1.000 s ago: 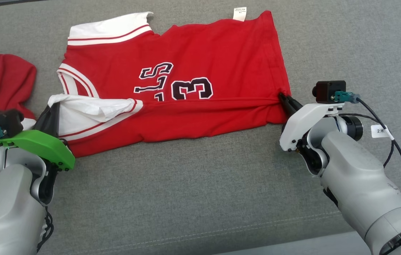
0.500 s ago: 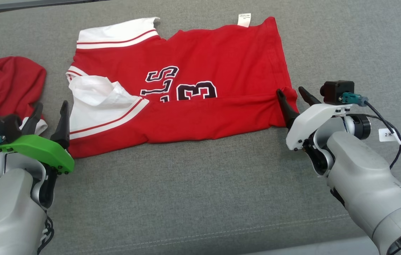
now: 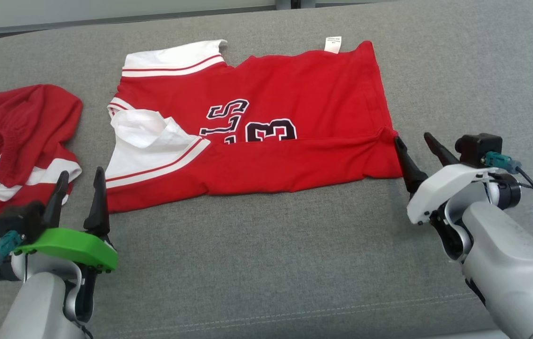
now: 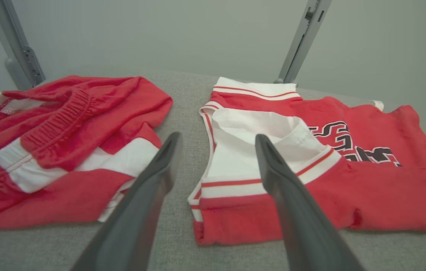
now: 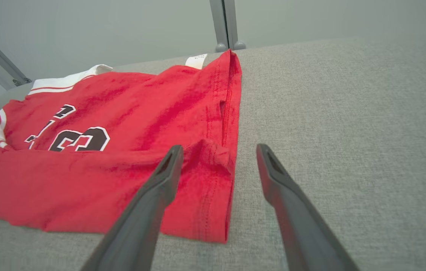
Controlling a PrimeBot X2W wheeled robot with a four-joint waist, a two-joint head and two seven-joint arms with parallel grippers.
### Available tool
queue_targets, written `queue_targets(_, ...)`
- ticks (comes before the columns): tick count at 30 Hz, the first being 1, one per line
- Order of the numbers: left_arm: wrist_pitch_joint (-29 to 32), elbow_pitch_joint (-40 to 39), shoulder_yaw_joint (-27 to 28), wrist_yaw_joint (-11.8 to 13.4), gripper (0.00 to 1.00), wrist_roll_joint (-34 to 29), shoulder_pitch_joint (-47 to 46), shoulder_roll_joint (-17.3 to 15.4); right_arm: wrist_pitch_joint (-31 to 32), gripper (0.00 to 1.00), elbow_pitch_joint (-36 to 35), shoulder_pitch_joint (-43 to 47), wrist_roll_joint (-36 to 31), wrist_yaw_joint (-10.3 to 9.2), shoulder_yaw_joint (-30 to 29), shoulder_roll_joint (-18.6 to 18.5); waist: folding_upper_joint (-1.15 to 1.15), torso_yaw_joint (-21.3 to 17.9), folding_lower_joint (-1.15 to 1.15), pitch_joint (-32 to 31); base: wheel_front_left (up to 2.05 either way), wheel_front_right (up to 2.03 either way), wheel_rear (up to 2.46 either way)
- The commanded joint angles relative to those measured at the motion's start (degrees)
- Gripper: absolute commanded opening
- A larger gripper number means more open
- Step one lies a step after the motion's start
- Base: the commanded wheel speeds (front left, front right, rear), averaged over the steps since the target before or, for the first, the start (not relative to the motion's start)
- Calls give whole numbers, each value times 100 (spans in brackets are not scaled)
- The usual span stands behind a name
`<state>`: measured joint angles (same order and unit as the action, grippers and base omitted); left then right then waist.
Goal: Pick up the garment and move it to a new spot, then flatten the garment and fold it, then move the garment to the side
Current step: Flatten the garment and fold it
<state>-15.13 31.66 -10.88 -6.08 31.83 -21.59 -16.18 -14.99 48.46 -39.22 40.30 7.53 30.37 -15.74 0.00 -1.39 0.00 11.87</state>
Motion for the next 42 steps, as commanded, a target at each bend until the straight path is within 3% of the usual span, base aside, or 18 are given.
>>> queue_targets(1,-2,-88,64,18,100,-127,128,25,-23,100,-52,146,-107,-8,-56,-20,0,2,0,-7,0,0,0)
queue_targets(7,-2,-359,387,-32,100,-564,554,289,-23,100,-271,669,-432,-8,-438,32,0,-1,0,-22,0,0,0)
queue_targets(15,-2,13,485,-98,100,-845,407,412,-24,100,-169,755,-596,-8,-522,229,0,-52,0,65,0,0,0)
queue_targets(24,-2,788,456,-138,100,-948,66,387,-24,100,-63,594,-730,-8,-527,391,0,-152,0,241,0,0,0)
queue_targets(36,-2,1101,149,-143,100,-1094,-55,404,-24,100,169,523,-795,-8,-581,489,0,-142,0,266,0,0,0)
queue_targets(37,-2,1132,121,-143,97,-1092,-45,414,-24,100,184,513,-801,-8,-584,504,0,-138,0,263,0,0,0)
queue_targets(38,-2,1157,94,-143,84,-1085,-42,421,-24,100,197,503,-810,-8,-589,520,0,-135,0,261,0,0,0)
queue_targets(39,-2,1179,77,-143,82,-1075,-45,422,-24,100,209,490,-831,-8,-584,531,0,-132,0,262,0,0,0)
queue_targets(42,-2,1219,63,-143,96,-1041,-73,418,-24,100,245,458,-911,-8,-589,572,0,-120,0,276,0,0,0)
